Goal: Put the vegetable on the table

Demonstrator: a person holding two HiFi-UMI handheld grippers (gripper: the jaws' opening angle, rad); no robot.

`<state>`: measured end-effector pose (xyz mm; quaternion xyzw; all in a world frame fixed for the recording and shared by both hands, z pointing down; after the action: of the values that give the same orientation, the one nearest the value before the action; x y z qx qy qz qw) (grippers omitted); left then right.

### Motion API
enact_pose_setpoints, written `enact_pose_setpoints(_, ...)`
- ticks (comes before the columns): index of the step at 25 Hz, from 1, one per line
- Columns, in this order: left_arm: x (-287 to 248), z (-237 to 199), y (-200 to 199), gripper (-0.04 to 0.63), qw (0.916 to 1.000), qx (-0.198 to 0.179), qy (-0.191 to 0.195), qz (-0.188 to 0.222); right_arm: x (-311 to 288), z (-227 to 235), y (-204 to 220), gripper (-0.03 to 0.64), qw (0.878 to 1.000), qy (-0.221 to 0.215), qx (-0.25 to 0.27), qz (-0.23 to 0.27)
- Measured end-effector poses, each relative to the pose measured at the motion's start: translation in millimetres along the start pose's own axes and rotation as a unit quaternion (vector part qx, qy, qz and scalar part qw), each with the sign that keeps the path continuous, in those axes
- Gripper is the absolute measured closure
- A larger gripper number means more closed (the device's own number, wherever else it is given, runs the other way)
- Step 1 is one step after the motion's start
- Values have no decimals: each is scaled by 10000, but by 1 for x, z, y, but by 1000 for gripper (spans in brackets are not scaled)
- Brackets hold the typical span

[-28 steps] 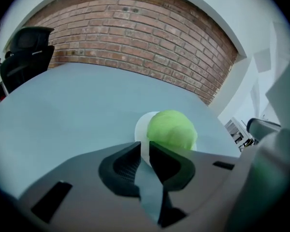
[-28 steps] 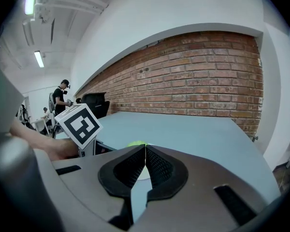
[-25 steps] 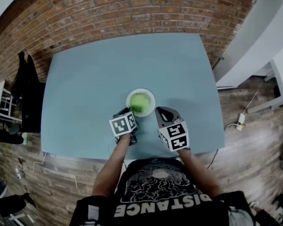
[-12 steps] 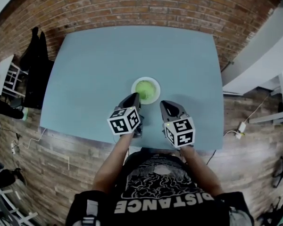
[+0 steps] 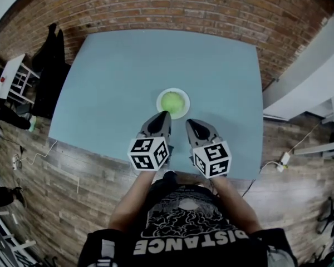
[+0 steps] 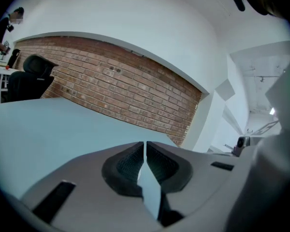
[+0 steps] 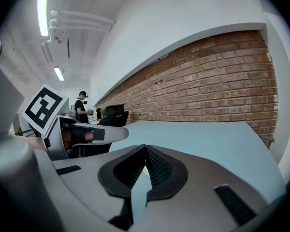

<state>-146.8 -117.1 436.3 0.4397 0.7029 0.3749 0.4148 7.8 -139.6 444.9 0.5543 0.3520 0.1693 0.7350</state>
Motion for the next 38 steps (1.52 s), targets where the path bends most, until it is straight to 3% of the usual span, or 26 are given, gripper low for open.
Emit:
enact_pose_setpoints(15,39,52,6,595,9990,-412,59,175,32,-21,-15,607,9980,-525,-69,355)
enact_pose_setpoints(26,43,67,12,595,9975,-698,-97,35,40,-18,-13,607,9978,-526,2,396)
enact_pose_setpoints(38,46,64,12,595,9976,-685,-78,5,40,-25,-14,607,9975,-557,1,439)
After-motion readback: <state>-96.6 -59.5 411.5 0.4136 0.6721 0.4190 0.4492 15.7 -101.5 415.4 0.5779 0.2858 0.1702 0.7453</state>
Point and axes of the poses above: the fingertips, and each gripper's own axes: x backward along the fingers, z to its right, y out of its underside, the point moved 8 cm from there along x, backward along the fingers, and after that the axes turned 4 degrees about y, right-handed, at the moved point
